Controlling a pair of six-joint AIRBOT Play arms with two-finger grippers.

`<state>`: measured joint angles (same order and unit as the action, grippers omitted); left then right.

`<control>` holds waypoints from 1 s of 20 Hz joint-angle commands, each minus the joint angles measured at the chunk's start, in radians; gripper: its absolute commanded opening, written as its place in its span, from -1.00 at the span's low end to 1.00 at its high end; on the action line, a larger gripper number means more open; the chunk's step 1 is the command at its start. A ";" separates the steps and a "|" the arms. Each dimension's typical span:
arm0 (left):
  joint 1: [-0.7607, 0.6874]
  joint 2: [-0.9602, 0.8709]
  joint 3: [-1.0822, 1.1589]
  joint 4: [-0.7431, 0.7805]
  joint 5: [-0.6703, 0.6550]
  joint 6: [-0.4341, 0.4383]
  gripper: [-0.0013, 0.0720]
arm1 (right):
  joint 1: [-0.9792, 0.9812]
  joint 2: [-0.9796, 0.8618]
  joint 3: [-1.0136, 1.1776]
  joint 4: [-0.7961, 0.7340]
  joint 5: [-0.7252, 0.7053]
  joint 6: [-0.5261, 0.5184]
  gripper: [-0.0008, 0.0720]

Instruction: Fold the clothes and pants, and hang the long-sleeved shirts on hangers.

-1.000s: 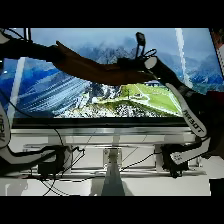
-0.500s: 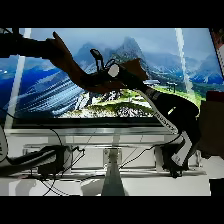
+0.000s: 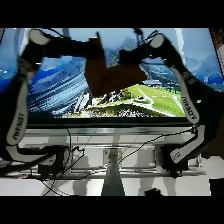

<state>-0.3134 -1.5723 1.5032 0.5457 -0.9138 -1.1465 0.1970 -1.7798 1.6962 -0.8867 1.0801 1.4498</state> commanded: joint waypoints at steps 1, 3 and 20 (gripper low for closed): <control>-0.240 -0.135 0.001 -0.120 0.486 -0.010 -0.91 | -0.193 0.047 0.003 -0.019 0.064 0.035 -0.94; -0.327 -0.182 0.001 -0.120 0.643 0.000 0.59 | -0.256 0.047 0.003 -0.037 0.084 0.034 -0.82; -0.177 -0.120 0.002 0.310 0.371 0.035 0.96 | -0.253 -0.268 0.003 0.099 0.237 -0.127 0.86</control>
<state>-0.5297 -1.6997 1.5043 0.6968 -0.4103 -1.1114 -0.0990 -1.9915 1.6989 -0.8543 1.2945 1.3415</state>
